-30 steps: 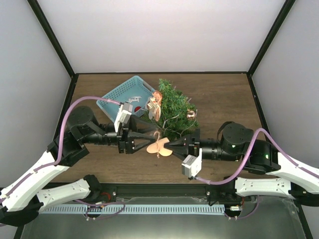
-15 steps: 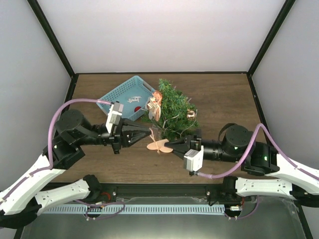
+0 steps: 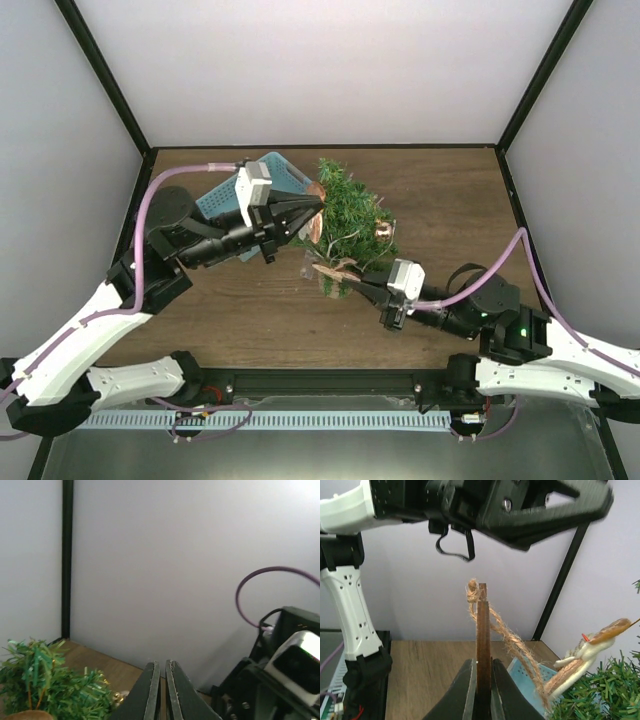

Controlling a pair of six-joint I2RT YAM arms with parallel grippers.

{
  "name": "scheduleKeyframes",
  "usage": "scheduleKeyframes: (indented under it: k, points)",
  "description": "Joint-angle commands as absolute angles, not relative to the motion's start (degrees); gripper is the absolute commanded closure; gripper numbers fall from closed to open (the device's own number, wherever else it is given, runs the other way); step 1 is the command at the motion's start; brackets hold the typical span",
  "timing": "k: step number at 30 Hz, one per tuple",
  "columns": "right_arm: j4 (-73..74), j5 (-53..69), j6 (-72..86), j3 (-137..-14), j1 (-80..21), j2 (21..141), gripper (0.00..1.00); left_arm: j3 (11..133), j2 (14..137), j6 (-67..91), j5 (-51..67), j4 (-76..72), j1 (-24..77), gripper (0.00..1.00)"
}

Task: Decorate the small christmas tree
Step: Hang the decoration item on the Christmas tree.

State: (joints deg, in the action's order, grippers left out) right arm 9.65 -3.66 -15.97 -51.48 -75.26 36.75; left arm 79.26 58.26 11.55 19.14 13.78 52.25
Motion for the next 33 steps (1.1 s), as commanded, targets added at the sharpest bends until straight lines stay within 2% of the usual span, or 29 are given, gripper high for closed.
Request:
scheduleKeyframes:
  k: [1,4,6,9,12,16,20,28,33]
  points:
    - [9.2,-5.3,-14.1,-54.3,-75.6,36.4,0.99,81.5,59.3,9.2,13.9,16.8,52.1,0.87]
    - [13.2,-1.5,-26.1,-56.4,-75.7,36.0,0.99,81.9,58.9,10.5,16.6,18.9,52.1,0.63]
    - [16.3,0.8,-33.9,-58.7,-75.6,36.6,0.99,81.5,58.8,10.8,19.7,19.9,52.1,0.52]
    - [19.3,3.5,-47.5,-60.1,-75.6,36.9,0.99,81.5,59.1,10.6,21.5,24.3,52.0,0.43]
    - [21.6,8.4,-61.5,-60.3,-75.6,36.4,0.99,79.6,58.2,12.8,23.1,27.3,52.1,0.39]
    - [25.7,7.5,-71.3,-64.7,-75.6,38.7,0.99,72.8,53.7,19.7,32.7,19.0,52.1,0.33]
    - [31.0,4.3,-75.2,-69.5,-75.6,42.4,0.99,70.9,51.5,21.0,35.8,16.1,52.1,0.34]
    - [32.0,5.7,-77.9,-70.8,-75.6,46.1,0.99,69.8,52.0,17.0,41.4,18.6,52.1,0.35]
    - [31.6,7.6,-78.1,-71.4,-75.6,47.8,0.99,71.3,53.5,14.7,40.0,23.3,52.1,0.36]
